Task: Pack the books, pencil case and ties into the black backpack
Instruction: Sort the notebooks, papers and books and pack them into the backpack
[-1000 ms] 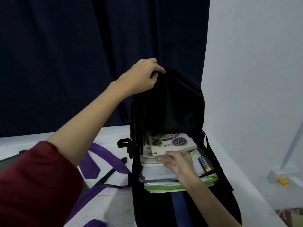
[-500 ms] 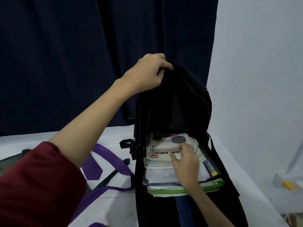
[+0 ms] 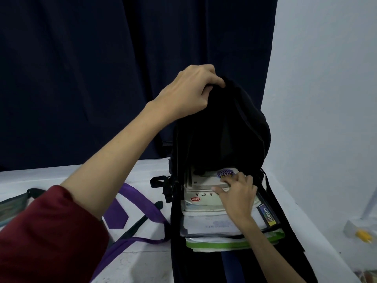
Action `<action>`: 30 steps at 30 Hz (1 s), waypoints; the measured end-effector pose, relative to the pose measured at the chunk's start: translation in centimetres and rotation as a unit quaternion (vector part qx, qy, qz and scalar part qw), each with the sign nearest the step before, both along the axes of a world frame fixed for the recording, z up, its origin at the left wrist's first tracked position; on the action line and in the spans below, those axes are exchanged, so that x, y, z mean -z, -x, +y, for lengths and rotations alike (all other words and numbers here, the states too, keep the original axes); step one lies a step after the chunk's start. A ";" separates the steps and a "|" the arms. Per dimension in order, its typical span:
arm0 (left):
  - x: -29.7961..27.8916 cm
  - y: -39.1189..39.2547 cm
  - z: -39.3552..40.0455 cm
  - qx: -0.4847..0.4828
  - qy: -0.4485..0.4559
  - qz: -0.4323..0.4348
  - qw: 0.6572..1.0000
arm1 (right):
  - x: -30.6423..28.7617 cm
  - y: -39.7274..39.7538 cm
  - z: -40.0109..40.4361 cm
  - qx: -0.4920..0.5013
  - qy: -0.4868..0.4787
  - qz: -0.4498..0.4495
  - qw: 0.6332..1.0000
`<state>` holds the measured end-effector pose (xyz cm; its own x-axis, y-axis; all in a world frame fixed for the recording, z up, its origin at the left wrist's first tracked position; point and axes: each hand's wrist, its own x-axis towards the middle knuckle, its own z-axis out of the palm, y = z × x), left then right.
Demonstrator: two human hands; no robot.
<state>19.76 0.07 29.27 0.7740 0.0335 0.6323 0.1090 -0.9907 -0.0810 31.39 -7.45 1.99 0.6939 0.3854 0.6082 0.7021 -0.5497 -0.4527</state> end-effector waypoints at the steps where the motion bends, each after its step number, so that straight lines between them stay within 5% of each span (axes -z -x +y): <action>1: 0.0 -0.1 -0.1 0.003 0.001 -0.006 1.000 | 0.0 0.2 -0.1 -0.003 0.009 -0.016 1.000; 12: 0.1 0.0 -0.7 0.016 -0.002 -0.019 1.000 | -0.7 1.6 1.9 -0.018 0.030 -0.075 0.997; 20: 0.4 0.2 -1.0 0.015 0.006 -0.007 1.000 | 0.7 1.3 2.7 -0.131 -0.004 -0.139 0.982; 27: 0.8 0.7 -1.5 0.014 0.009 -0.001 1.000 | 0.7 0.2 1.6 -0.173 -0.016 -0.076 0.982; 30: 1.1 0.6 -1.7 0.008 0.024 0.005 1.000 | -1.0 1.7 -0.4 -0.178 -0.071 -0.145 0.971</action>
